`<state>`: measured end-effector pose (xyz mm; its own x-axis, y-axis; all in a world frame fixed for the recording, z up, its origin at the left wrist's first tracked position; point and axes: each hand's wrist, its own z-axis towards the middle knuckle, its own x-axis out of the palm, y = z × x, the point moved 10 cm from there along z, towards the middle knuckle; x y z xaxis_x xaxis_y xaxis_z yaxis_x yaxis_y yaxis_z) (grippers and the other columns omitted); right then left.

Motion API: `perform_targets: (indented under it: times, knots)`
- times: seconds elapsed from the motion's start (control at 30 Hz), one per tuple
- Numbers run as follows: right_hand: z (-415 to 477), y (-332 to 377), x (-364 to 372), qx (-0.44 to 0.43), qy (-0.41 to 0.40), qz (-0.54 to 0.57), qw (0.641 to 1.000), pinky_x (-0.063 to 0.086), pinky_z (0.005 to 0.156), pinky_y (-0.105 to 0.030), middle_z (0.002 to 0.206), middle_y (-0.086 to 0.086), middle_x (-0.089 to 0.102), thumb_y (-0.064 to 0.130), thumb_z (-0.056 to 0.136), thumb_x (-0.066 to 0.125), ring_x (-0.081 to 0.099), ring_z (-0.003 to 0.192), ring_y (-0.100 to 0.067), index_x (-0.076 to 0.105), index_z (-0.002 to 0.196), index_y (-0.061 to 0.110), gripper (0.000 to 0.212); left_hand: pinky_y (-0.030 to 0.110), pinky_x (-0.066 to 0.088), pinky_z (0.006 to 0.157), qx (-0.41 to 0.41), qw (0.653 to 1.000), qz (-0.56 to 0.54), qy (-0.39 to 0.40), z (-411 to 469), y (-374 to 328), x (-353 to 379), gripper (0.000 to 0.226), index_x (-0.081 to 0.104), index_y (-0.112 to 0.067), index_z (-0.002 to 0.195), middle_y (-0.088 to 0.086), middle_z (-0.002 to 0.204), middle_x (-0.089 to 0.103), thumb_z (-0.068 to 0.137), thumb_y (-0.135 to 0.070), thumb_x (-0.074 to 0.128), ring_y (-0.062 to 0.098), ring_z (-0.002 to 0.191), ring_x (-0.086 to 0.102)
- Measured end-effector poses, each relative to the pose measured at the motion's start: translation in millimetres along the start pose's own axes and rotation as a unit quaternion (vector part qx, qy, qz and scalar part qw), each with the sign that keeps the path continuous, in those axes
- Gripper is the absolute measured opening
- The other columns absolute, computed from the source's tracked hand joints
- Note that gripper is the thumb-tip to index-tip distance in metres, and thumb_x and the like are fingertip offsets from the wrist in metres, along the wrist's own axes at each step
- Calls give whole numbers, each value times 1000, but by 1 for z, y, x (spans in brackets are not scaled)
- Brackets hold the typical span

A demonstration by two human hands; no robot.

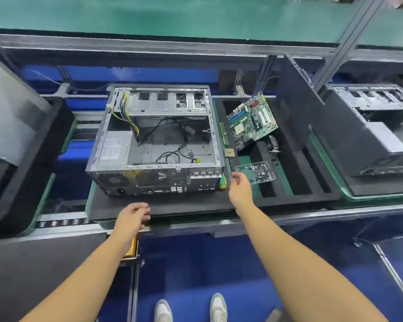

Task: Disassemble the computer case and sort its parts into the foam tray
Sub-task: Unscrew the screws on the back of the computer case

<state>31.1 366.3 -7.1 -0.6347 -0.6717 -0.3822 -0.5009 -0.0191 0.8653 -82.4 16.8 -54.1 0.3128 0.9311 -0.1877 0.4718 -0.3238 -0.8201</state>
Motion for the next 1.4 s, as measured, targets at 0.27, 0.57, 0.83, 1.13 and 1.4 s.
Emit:
perform_targets:
  times: [0.27,0.57,0.83,1.13,1.4]
  knots:
    - [41,11,45,-65,139,-323,934,43,97,-46,124,-26,57,6,104,40,57,110,-44,54,132,5,31,29,53,64,-6,1000,-18,18,-12,-8,1,13,66,-18,105,5,104,72,99,-12,57,22,91,71]
    - [51,1,39,-17,198,-249,948,45,61,-34,89,-14,53,13,103,47,47,71,-23,39,141,16,38,31,54,73,84,995,45,12,-22,-48,-13,17,65,-25,101,-1,102,72,98,-11,54,13,82,70]
    - [3,43,-5,38,48,156,986,55,49,-30,81,-6,53,7,96,32,51,63,-14,40,147,22,54,44,45,89,465,828,263,-171,-62,-178,-60,27,59,-25,114,-2,125,53,87,-18,62,22,112,52]
    - [-78,111,48,-22,110,156,981,43,41,-27,91,-7,66,6,100,44,59,56,-18,48,126,14,28,48,31,116,262,901,343,-36,18,-151,-83,75,45,-40,146,4,166,0,82,-27,81,30,149,23]
    - [-141,97,111,-9,200,152,968,40,40,-26,86,-8,57,19,105,41,51,49,-15,54,116,24,17,47,35,114,267,893,354,-77,-14,-143,-59,70,41,-40,149,12,157,23,88,-33,74,37,135,43]
